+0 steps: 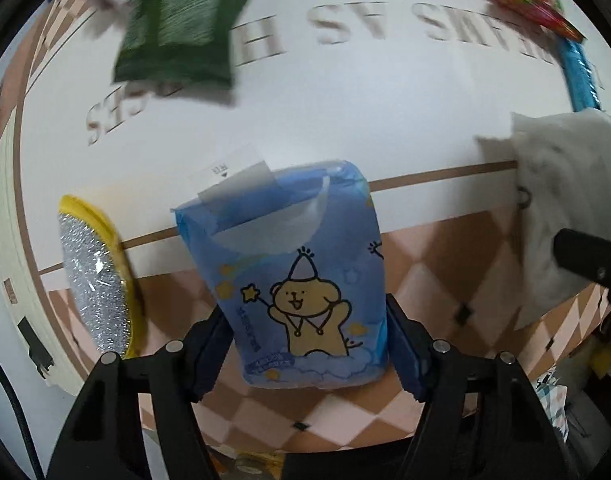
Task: Organize soft objects
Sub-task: 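Grasp the blue tissue pack with the left tool while the right tool grasps the white cotton bag, then carry both items into the cardboard box and open both tools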
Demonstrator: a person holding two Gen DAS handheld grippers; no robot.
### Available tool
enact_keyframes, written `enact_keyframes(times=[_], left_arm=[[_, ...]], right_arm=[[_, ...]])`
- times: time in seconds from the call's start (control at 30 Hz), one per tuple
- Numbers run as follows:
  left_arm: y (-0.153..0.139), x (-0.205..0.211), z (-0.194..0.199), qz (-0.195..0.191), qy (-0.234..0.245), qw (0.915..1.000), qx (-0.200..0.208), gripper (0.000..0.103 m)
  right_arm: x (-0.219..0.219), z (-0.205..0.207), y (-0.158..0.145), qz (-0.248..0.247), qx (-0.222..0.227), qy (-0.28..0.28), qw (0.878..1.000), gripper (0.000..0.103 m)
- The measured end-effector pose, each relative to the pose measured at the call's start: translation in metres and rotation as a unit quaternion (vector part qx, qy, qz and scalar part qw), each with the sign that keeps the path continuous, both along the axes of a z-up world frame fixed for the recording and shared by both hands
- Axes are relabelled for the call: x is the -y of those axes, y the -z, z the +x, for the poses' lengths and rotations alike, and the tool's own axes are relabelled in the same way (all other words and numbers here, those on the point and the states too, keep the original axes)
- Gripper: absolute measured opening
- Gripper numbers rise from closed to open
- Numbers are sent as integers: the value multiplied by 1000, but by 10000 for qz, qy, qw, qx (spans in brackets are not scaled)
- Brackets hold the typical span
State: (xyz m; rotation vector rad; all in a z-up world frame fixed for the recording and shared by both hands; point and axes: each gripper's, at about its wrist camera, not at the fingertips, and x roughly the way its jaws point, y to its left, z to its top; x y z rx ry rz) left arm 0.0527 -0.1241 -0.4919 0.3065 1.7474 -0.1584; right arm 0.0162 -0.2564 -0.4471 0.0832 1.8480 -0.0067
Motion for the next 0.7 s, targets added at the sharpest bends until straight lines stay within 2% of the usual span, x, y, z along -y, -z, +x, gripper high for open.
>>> enact_keyframes(times=[0.13,0.27,0.3,0.4,0.53,0.7], left_arm=[[12,10,-5,-103,-150,9998,-39,71],[27,-2,-9,-258,-399,9987,-163,69],[29,-5,-9,-268,-447,9985,-169,66],[40,-14,-11,-297,-557,9979,-128,49],[39,-17,-23,-484,-748,9959,-141,34],[31,-14,-26,-700,-752,9947,-44,31]], right_arm=[[18,-7,-3,-21,-89,-5,10000,83],[13,-6,5,-154,-136,-121,9997,84],[12,-4,8,-207,-149,-153,9996,84],[9,-1,14,-360,-138,-134,9992,83],[13,-10,4,-434,-13,-55,9990,73],[20,-17,-24,-223,236,201,9993,65]])
